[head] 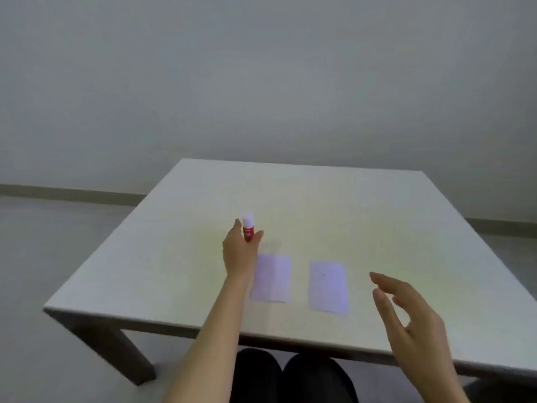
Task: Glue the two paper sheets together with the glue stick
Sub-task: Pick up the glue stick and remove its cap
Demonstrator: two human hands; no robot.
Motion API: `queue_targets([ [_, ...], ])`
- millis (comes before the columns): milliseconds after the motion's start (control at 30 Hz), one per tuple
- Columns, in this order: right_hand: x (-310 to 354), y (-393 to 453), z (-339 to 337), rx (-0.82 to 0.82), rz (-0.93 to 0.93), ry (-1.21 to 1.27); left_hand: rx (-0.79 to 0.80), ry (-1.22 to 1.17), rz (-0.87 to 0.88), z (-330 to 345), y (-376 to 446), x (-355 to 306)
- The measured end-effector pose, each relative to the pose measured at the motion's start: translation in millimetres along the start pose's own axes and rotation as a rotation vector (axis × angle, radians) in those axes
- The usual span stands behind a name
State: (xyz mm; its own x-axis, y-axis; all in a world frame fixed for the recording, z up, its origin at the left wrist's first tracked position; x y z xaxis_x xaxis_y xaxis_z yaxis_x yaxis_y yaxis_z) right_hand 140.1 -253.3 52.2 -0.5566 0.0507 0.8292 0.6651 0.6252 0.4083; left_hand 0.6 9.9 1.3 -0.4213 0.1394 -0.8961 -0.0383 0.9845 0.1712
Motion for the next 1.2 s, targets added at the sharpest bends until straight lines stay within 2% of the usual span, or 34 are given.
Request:
queue_targets([
  [100,-2.6,0.1,6.4,0.007,0.028,0.000,-0.061,0.027,0.051,0.1,2.2,1.3],
  [200,-3.1,4.3,18.0,0.040,0.047,-0.001,-0.058,0.024,0.125,-6.8,1.1,-8.6],
  [333,10.0,32.6,36.3,0.096,0.117,0.038,0.053,0.104,0.527,-17.5,-28.1,-28.4],
  [433,27.8,61.8,59.3,0.262,0.277,0.066,0.172,0.143,0.739,-25.1,-54.5,-38.8],
  [500,37.1,74.8,73.6,0.358,0.341,0.063,0.222,0.164,0.779,-28.8,-62.6,-44.7],
  [633,39.9,81.3,83.2,0.396,0.282,-0.072,0.207,0.118,0.796,-36.7,-70.9,-53.2],
  [733,35.5,80.1,78.4,0.411,0.217,0.092,0.174,0.115,0.804,-41.0,-73.4,-54.9],
  [833,31.3,78.8,70.2,0.516,0.245,0.204,0.155,0.124,0.787,-43.4,-75.7,-55.6],
  [967,29.6,81.0,68.9,0.458,0.287,-0.002,0.152,0.158,0.818,-42.6,-78.2,-58.8],
  [1033,28.8,81.0,69.2,0.432,0.216,0.000,0.152,0.168,0.834,-41.8,-77.5,-58.7],
  [1100,28.2,82.5,67.1,0.474,0.161,0.077,0.137,0.167,0.838,-41.6,-75.1,-57.0],
  [1200,32.1,85.0,67.4,0.510,0.222,0.035,0.118,0.181,0.850,-41.4,-72.9,-56.6],
])
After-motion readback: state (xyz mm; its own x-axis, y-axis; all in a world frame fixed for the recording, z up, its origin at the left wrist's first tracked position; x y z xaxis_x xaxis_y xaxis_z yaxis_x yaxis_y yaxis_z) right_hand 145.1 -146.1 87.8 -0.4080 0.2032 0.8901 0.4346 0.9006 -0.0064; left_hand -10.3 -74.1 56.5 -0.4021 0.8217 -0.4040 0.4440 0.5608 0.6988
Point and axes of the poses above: each hand's wrist, its own y-axis towards the middle knuckle, its own z-axis out of the palm, x = y × z, the point moved 1 cm from there along y, towards the middle knuckle, and after that the axes turned 6 degrees about -x, right-handed, at the moved point
